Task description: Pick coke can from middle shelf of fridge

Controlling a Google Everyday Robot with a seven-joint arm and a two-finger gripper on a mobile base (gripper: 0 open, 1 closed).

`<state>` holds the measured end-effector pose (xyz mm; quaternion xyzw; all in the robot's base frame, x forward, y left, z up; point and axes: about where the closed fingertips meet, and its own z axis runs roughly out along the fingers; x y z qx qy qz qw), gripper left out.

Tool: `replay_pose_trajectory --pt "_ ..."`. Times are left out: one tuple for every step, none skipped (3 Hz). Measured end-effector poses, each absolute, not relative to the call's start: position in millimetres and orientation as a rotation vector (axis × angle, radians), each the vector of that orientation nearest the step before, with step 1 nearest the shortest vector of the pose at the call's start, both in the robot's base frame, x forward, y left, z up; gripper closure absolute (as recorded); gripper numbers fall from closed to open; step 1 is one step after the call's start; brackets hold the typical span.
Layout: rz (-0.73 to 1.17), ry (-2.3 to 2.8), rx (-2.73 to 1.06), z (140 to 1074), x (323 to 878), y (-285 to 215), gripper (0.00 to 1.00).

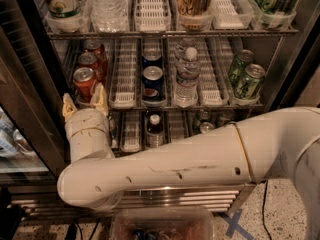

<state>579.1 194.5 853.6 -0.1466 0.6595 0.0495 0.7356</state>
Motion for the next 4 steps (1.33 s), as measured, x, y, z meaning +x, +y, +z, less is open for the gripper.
replay_pose_trajectory --pt "0.090 1.444 -0.294 854 584 191 0.32" --pt "0.061 1.436 -0.268 855 593 185 0.33" --pt "0.051 1.459 -0.272 841 604 190 0.33" --pt "0.038 1.457 -0.266 840 610 189 0.33"
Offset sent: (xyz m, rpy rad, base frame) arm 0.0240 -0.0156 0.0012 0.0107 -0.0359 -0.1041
